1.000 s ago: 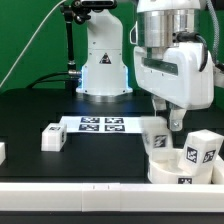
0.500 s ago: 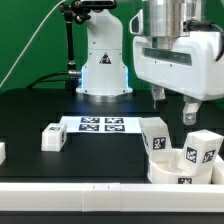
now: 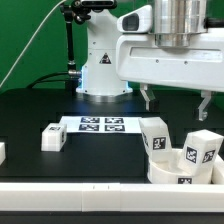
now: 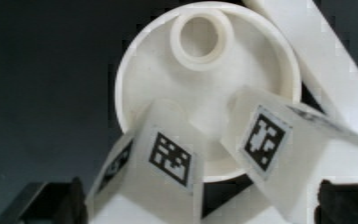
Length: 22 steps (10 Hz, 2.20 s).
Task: Assemble stool
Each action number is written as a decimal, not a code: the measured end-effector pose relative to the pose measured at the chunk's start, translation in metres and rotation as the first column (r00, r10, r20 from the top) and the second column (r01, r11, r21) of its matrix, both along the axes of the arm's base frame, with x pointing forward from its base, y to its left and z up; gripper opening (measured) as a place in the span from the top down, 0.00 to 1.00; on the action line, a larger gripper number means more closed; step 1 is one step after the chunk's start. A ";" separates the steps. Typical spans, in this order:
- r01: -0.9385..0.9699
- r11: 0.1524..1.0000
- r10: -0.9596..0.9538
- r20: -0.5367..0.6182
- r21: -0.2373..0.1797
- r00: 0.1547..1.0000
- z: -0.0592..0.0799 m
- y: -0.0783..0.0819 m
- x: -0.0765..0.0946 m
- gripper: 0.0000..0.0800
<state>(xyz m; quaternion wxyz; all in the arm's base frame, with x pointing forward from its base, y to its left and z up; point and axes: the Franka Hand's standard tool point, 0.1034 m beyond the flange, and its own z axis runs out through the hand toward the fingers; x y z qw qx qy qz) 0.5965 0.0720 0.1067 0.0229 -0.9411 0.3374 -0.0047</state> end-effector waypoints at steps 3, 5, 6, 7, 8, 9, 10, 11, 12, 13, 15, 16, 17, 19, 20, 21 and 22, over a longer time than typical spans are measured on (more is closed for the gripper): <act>-0.218 0.976 0.219 0.003 -0.010 0.976 0.001 0.000 0.001 0.19; -0.358 0.934 0.358 0.007 -0.015 0.934 0.001 -0.001 0.001 0.19; -0.465 0.885 0.465 0.008 -0.022 0.885 0.001 -0.002 0.001 0.19; -0.557 0.830 0.558 0.008 -0.029 0.830 0.001 -0.006 0.001 0.19; -0.666 0.744 0.667 0.005 -0.048 0.745 0.001 -0.008 0.003 0.19; -0.748 0.661 0.749 -0.002 -0.060 0.662 0.002 -0.009 0.003 0.19; -0.818 0.571 0.820 -0.006 -0.066 0.572 0.002 -0.010 0.004 0.19; -0.882 0.466 0.883 -0.015 -0.071 0.468 0.002 -0.011 0.004 0.19; -0.887 0.456 0.889 -0.016 -0.071 0.458 0.002 -0.013 0.004 0.19; -0.924 0.376 0.925 -0.025 -0.074 0.379 0.002 -0.015 0.004 0.19; -0.955 0.286 0.957 -0.035 -0.076 0.289 0.002 -0.017 0.004 0.19; -0.980 0.184 0.981 -0.049 -0.076 0.188 0.002 -0.020 0.004 0.19; -0.995 0.063 0.995 -0.069 -0.073 0.068 0.001 -0.021 0.004 0.19; -0.991 -0.122 0.989 -0.096 -0.059 -0.116 -0.002 -0.022 0.003 0.19; -0.977 -0.209 0.973 -0.110 -0.049 -0.202 -0.003 -0.022 0.003 0.19; -0.962 -0.270 0.957 -0.121 -0.041 -0.263 -0.003 -0.022 0.003 0.19; -0.933 -0.359 0.926 -0.135 -0.025 -0.353 -0.005 -0.023 0.002 0.19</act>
Offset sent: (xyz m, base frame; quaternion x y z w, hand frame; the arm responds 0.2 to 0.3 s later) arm 0.0000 0.0000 0.0000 0.0000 0.0000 -0.1296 0.9916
